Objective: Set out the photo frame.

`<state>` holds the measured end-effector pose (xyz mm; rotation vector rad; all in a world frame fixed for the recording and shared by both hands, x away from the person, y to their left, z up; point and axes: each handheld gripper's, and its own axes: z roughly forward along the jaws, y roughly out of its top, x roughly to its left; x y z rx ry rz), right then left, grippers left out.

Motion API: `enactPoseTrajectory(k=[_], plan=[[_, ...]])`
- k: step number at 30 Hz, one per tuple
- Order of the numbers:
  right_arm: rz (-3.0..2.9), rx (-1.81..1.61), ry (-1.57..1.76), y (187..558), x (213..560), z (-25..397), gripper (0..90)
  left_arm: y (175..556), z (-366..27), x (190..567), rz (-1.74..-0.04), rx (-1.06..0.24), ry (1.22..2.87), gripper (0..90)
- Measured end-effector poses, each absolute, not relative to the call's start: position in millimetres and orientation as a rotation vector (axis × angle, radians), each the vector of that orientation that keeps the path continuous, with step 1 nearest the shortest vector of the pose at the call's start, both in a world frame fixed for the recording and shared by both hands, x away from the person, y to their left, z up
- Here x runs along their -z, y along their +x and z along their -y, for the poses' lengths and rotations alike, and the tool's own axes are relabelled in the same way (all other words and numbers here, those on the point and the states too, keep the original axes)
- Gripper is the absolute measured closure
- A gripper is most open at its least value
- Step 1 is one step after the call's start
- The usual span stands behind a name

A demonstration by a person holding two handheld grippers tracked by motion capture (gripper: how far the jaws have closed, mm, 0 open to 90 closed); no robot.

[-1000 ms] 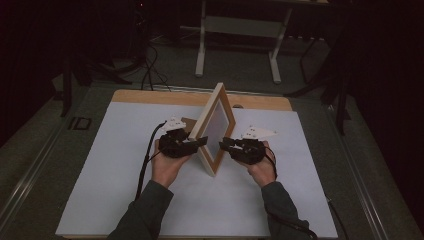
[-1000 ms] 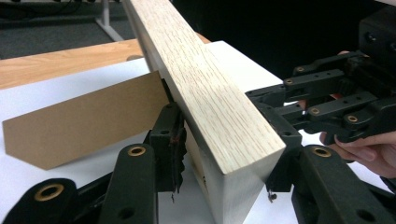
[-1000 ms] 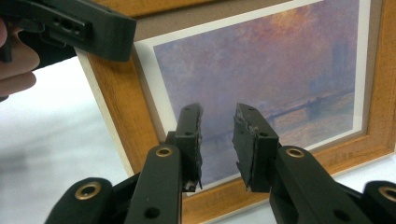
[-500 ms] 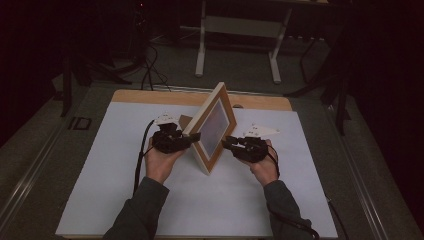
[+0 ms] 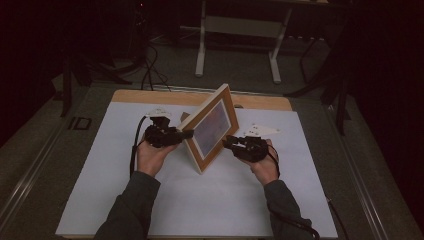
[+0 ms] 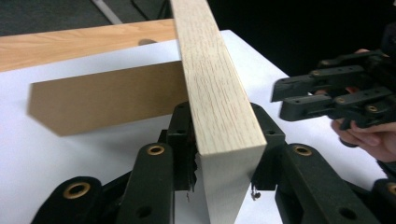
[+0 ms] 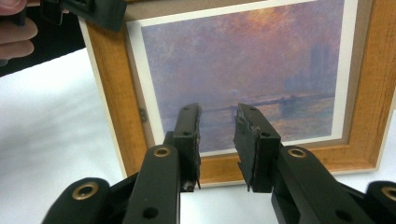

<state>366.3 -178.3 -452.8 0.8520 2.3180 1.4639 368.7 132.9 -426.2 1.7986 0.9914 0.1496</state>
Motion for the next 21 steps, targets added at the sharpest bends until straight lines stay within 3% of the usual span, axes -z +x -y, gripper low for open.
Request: enactPoseTrajectory(k=[8,21], plan=[[-2.316,-1.460,0.854,366.3,452.9,179.0,70.0,375.2,-141.1,425.2,-0.955,-0.149,1.820,70.0],[-2.316,-1.419,0.840,365.9,453.5,176.4,69.6,382.8,-141.6,421.2,-0.824,-0.018,1.886,71.6]])
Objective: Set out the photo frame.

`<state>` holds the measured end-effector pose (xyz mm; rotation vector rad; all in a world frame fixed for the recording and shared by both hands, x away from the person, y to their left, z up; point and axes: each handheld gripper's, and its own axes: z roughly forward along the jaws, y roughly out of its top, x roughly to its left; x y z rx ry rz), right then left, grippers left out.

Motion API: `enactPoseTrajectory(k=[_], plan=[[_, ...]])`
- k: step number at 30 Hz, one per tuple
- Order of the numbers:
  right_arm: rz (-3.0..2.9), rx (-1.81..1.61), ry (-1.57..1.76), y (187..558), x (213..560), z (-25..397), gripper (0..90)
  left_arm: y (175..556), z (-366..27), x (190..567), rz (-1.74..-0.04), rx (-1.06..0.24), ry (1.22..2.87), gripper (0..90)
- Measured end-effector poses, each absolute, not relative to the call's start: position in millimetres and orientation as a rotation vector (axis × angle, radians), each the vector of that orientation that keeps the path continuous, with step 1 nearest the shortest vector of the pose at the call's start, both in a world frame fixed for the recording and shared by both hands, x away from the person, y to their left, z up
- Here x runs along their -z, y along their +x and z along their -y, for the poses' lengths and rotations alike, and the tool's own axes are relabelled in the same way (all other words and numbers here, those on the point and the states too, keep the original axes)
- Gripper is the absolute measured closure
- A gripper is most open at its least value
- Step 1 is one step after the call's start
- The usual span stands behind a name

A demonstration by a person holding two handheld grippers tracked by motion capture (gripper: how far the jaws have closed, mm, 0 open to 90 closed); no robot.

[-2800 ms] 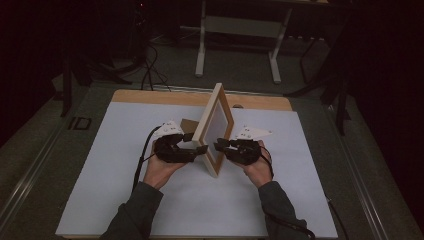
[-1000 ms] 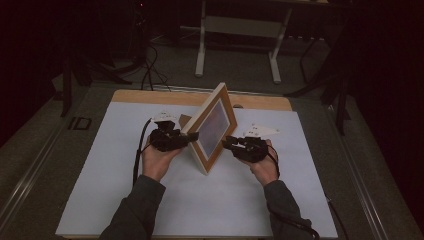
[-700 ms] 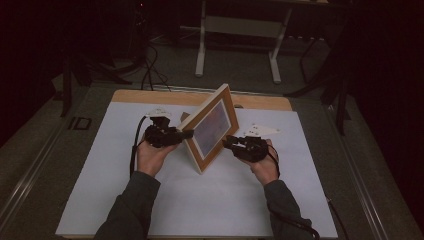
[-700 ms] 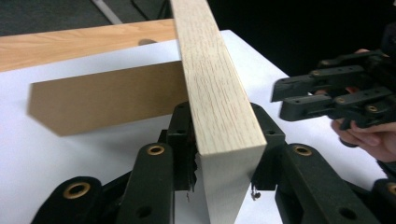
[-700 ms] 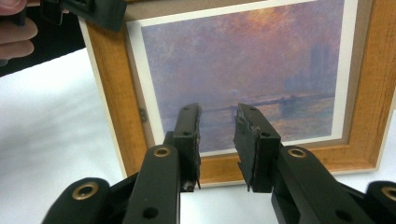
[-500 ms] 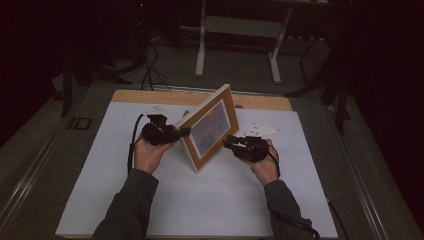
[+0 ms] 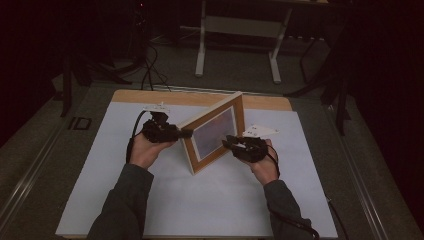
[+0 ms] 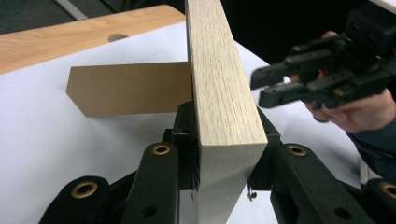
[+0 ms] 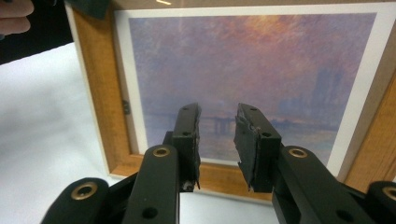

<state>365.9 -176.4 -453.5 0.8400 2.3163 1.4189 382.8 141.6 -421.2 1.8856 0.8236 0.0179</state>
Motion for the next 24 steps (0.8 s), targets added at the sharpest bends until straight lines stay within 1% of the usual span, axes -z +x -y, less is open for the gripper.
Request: enactPoseTrajectory(k=[9,15,20,24], plan=[[-2.309,-1.378,0.856,370.3,451.5,179.0,67.5,387.4,-146.9,423.7,-0.757,0.056,1.902,71.4],[-2.292,-1.356,0.874,375.8,450.0,181.4,65.7,383.5,-144.5,422.4,-0.773,0.001,1.914,70.3],[-2.281,-1.288,0.884,383.4,450.8,182.1,60.4,380.7,-145.3,422.9,-0.808,-0.032,1.899,64.6],[-2.244,-1.283,0.918,389.8,449.4,186.4,58.1,377.2,-149.1,422.6,-0.821,-0.063,1.877,61.3]])
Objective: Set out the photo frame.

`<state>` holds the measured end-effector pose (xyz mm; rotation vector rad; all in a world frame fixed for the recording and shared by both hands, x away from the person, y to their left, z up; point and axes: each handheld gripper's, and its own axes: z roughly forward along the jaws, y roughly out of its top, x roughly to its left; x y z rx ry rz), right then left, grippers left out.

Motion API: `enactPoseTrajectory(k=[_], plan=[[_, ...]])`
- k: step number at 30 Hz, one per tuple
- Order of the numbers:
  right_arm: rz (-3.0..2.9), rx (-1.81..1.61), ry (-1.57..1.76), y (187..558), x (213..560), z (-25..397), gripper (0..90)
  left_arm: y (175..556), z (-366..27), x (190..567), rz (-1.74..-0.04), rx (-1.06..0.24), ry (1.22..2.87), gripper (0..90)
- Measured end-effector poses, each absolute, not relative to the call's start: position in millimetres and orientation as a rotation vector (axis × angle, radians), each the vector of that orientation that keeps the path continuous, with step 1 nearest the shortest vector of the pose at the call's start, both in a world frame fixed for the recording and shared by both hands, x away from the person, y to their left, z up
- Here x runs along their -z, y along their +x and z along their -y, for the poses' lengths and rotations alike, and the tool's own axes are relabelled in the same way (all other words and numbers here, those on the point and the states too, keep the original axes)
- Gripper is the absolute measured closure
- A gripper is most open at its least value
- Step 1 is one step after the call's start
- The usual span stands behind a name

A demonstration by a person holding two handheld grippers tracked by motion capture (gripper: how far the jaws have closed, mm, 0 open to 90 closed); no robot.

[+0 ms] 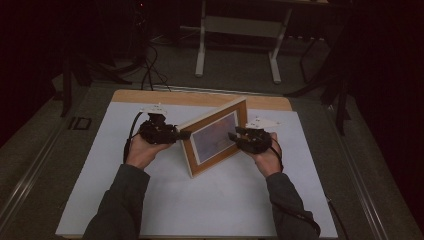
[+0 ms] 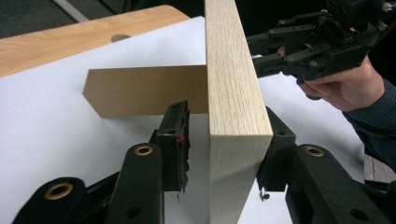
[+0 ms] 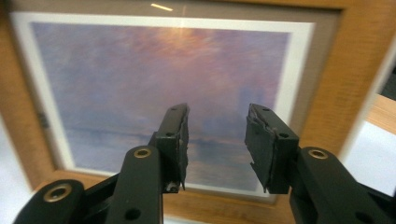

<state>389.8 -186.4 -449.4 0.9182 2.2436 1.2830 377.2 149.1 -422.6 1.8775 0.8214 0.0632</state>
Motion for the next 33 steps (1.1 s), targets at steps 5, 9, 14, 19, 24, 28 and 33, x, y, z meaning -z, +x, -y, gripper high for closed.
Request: enactPoseTrajectory(k=[5,9,14,19,24,28,33], plan=[[-2.208,-1.262,0.961,397.3,449.8,192.4,56.3,368.6,-150.0,422.6,-0.850,-0.115,1.846,60.9],[-2.173,-1.252,0.984,403.8,447.5,197.4,55.8,360.6,-151.0,423.5,-0.875,-0.153,1.828,61.0],[-2.129,-1.242,1.016,410.3,442.8,202.2,55.1,350.5,-150.5,425.9,-0.909,-0.190,1.830,62.8],[-2.102,-1.238,1.038,418.6,439.4,204.7,53.4,343.1,-142.3,430.4,-0.933,-0.238,1.881,65.5],[-2.063,-1.257,1.083,425.6,436.0,208.4,51.4,343.6,-141.0,429.9,-0.925,-0.238,1.896,69.0],[-2.071,-1.270,1.089,430.0,435.0,210.1,49.3,344.9,-140.8,428.5,-0.927,-0.247,1.909,69.1],[-2.086,-1.297,1.106,435.8,438.2,212.4,42.1,346.7,-141.8,428.5,-0.939,-0.246,1.905,69.3]])
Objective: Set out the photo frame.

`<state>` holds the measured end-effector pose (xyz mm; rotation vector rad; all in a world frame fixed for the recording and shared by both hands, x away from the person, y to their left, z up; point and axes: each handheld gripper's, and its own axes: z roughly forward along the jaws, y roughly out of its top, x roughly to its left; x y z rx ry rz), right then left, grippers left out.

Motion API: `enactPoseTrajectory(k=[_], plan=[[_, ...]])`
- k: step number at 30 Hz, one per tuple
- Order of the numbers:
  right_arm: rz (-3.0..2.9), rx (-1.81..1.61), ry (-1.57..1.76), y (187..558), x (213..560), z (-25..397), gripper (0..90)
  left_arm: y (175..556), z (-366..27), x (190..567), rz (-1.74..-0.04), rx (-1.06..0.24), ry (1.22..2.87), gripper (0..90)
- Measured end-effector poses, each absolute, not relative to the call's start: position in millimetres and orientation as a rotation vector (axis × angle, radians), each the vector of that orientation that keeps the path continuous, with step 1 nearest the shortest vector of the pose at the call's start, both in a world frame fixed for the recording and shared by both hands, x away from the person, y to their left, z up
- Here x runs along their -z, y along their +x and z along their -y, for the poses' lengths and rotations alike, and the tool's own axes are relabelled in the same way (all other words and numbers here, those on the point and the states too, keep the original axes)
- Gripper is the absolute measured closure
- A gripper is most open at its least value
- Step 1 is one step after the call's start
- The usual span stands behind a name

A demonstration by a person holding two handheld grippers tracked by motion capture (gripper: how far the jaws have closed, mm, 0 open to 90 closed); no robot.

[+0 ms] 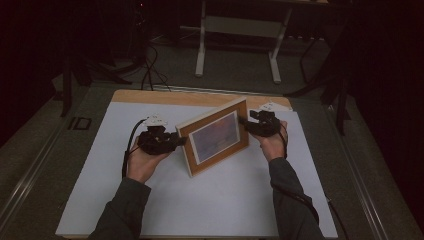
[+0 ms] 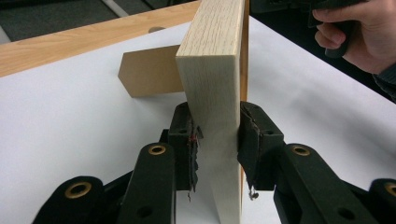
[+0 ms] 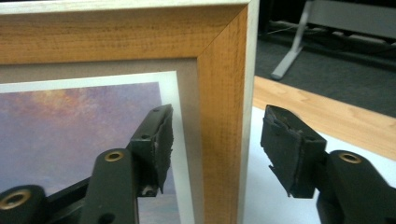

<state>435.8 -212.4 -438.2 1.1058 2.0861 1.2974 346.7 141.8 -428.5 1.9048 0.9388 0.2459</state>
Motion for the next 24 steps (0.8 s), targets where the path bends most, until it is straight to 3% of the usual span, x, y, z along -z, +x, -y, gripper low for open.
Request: enactPoseTrajectory(k=[15,24], plan=[[-2.132,-1.351,1.127,448.4,435.4,207.1,31.3,351.8,-143.7,427.3,-0.948,-0.252,1.915,69.3],[-2.155,-1.387,1.140,455.0,439.7,205.1,33.5,356.9,-145.9,425.5,-0.953,-0.273,1.934,68.9]])
